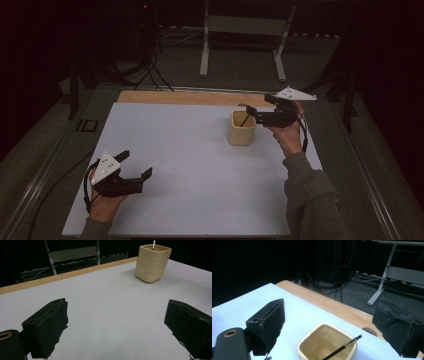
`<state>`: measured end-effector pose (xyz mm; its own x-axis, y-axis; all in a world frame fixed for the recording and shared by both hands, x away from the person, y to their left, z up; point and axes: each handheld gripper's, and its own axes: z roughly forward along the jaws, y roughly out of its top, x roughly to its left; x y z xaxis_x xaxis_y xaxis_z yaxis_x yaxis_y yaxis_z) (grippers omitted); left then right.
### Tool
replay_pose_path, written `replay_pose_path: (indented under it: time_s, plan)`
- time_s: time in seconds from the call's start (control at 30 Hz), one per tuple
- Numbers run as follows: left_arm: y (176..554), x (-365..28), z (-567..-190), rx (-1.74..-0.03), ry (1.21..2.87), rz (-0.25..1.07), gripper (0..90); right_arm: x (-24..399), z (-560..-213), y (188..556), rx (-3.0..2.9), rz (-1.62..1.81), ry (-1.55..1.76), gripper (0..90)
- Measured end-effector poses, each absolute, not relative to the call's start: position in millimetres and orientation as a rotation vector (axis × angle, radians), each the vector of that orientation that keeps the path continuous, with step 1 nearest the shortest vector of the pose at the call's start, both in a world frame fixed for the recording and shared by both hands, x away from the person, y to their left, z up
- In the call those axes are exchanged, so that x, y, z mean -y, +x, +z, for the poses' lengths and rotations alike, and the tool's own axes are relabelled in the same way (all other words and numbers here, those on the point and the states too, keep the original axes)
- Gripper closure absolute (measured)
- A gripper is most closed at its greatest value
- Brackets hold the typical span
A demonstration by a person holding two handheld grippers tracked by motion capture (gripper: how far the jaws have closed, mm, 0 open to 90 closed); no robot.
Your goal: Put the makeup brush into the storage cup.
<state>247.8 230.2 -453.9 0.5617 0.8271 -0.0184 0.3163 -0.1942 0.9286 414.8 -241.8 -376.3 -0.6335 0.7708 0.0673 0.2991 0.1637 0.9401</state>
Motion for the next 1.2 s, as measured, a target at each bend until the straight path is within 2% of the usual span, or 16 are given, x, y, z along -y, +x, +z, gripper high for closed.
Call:
replay_pose_path:
  time_s: [1.2]
  plan:
    - [247,-234,-454,-0.958,1.758,0.616,5.4,258,-405,355,-2.136,1.485,0.914,10.9]
